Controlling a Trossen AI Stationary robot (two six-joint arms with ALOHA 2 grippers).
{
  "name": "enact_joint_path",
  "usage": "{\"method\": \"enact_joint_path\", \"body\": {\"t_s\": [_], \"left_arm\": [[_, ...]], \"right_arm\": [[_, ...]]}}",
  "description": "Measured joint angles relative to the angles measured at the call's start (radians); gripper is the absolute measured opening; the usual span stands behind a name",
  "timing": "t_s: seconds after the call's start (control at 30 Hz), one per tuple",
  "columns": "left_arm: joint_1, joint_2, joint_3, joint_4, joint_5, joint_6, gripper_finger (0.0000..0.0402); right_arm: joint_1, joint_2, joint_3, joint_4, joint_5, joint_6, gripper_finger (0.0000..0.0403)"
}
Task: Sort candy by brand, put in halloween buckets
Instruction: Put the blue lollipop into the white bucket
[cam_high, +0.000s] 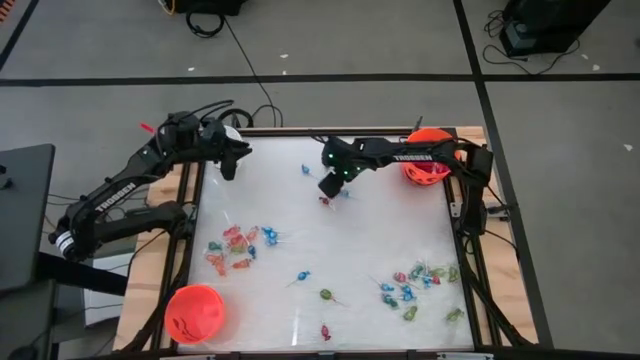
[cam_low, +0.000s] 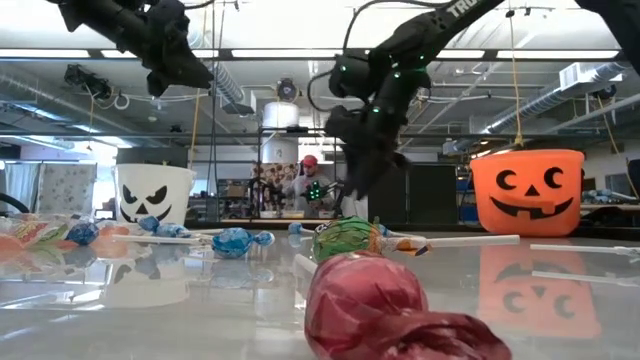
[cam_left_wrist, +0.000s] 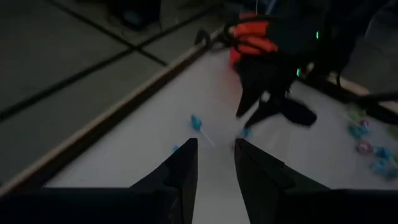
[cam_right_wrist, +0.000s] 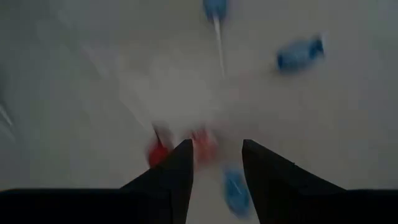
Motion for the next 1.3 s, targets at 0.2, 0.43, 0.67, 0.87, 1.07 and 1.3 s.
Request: {"method": "enact_joint_path", "body": {"t_s": [0.2,0.43,0.67,0.87,1.07,1.3], "left_arm": [[-0.035,0.030,0.000,-0.039,0.000,0.000,0.0111],[-0.045,0.081,0.000,-0.036,-0.003,0.054,0.0111],[-0.045,0.148,0.000,-0.016,-0.028,0.102,0.0111],[-0.045,0.234,0.000,0.082,0.135,0.075,0.0111],[-0.045,0.302,0.000,0.209,0.200,0.045,0.0118],[-0.063,0.325,0.000,0.305,0.211,-0.020,0.0153]], "right_arm": [[0.000,-0.012,-0.072,-0.074,-0.017,-0.176,0.0149],[0.006,-0.033,-0.251,0.058,-0.073,-0.201,0.0149],[0.012,-0.047,-0.327,0.170,0.017,-0.224,0.0111],[0.006,-0.045,-0.331,0.189,0.027,-0.294,0.0013],[0.008,-0.061,-0.302,0.176,0.008,-0.267,0.0006],[0.026,-0.147,-0.185,0.243,-0.042,-0.248,0.0003]]}}
